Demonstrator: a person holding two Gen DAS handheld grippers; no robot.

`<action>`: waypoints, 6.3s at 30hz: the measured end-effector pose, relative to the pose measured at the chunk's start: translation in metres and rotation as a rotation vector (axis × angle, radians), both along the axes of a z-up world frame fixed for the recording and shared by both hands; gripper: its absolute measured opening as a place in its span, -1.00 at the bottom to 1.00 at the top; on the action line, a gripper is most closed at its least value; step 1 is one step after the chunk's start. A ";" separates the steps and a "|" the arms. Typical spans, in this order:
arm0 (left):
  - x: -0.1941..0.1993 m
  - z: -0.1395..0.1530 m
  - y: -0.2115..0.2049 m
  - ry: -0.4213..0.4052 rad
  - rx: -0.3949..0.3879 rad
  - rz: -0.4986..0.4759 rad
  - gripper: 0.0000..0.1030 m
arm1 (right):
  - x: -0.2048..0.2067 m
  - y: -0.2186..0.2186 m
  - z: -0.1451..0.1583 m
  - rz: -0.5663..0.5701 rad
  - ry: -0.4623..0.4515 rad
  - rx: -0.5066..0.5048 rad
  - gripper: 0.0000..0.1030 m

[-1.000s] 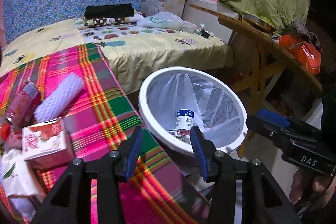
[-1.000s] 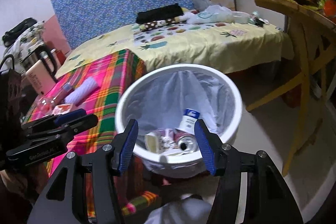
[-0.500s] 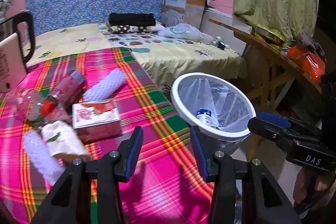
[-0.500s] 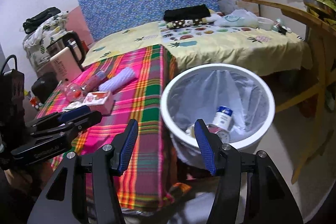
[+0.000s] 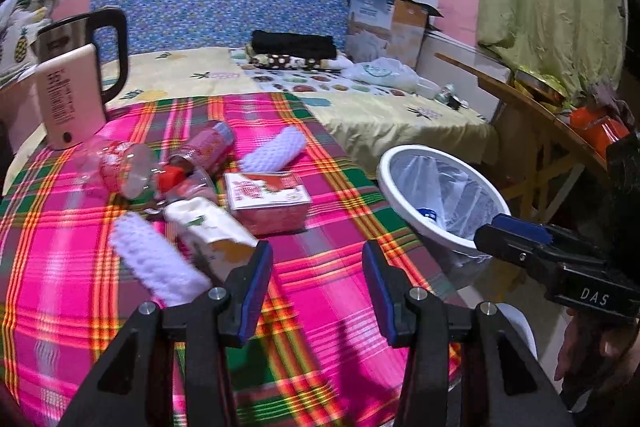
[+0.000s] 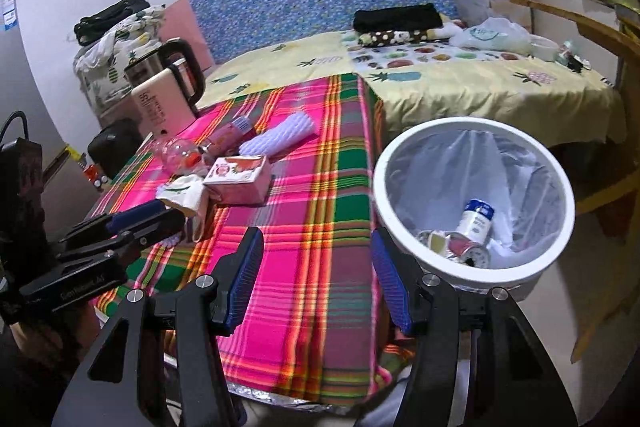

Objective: Collect trash
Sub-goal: 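Move both open tools back over the table, then grasp the white foam net sleeve with the left tool while the right tool grasps the white paper bag, then carry the foam sleeve and paper bag in both tools over the trash bin, then open both tools to drop the foam sleeve and paper bag into the bin, then move both open tools back over the table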

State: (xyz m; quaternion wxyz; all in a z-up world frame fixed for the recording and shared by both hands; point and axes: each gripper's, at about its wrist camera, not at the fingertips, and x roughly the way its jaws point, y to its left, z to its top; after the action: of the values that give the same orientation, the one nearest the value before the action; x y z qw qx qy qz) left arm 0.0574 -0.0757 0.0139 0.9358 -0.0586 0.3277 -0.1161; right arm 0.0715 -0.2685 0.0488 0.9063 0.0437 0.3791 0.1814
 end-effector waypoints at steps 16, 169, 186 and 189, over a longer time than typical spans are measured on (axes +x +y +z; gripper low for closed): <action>-0.004 -0.009 0.064 0.030 -0.009 0.208 -0.04 | 0.007 0.033 0.006 0.068 -0.031 -0.027 0.11; 0.097 -0.010 -0.141 0.091 -0.060 -0.348 -0.05 | 0.032 -0.098 -0.017 -0.317 0.045 -0.068 0.04; 0.066 0.000 -0.092 0.053 -0.049 -0.245 -0.05 | 0.021 -0.064 -0.002 -0.208 0.014 -0.063 0.05; 0.059 0.001 -0.084 0.036 -0.033 -0.221 -0.05 | 0.020 -0.057 0.000 -0.183 0.007 -0.065 0.05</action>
State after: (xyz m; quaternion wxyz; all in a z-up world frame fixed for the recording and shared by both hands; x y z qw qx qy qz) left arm 0.1159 -0.1596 0.0152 0.9102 -0.0394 0.3469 -0.2228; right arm 0.0913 -0.3251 0.0486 0.9187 0.0495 0.3823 0.0854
